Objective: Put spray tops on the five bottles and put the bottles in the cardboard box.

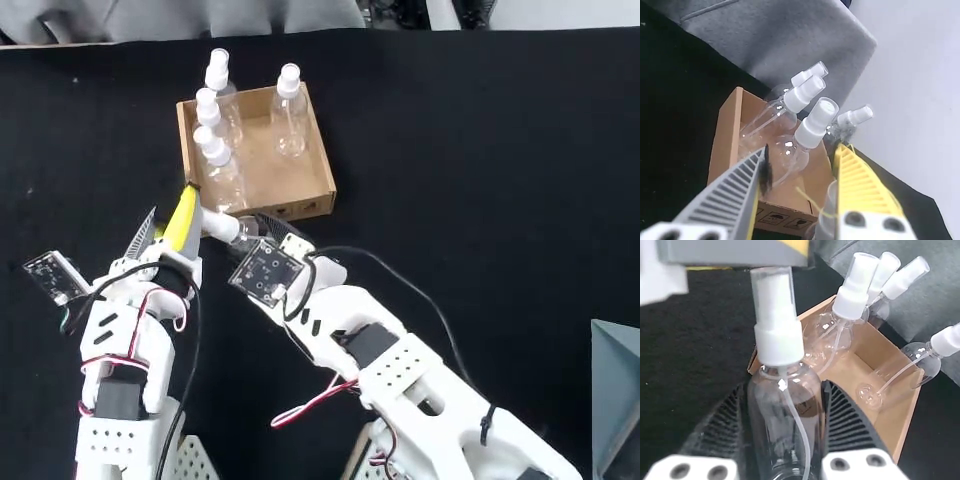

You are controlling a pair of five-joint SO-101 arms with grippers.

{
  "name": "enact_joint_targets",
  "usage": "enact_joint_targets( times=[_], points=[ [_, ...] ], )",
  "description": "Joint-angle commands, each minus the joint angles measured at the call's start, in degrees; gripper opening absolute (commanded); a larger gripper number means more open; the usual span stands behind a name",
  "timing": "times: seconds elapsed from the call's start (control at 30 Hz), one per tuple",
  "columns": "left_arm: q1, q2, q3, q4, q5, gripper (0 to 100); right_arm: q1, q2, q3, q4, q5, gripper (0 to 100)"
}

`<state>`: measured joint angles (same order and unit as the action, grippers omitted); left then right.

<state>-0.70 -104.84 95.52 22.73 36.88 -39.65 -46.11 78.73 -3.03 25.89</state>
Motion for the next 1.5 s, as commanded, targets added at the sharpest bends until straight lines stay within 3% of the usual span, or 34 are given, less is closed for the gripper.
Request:
enact_joint_targets(
  times=[0.0,0.23,0.5,1.47],
  points=[
    [1.45,0.35,-0.48,-0.09,-0.7,20,-0.53,-2.33,-3.47,-1.41,0.97,2.9],
    [-1.54,0.26,-1.19,-0.53,-0.53,20,-0.53,-2.59,-3.47,-1.58,0.97,2.9],
    [-8.92,0.26,-2.95,-0.62,6.15,20,0.88,-2.59,-3.56,-1.67,0.97,2.9],
    [-10.95,0.35,-0.92,-0.62,3.52,20,1.58,-2.77,-4.0,-1.76,-2.64,2.8]
  ],
)
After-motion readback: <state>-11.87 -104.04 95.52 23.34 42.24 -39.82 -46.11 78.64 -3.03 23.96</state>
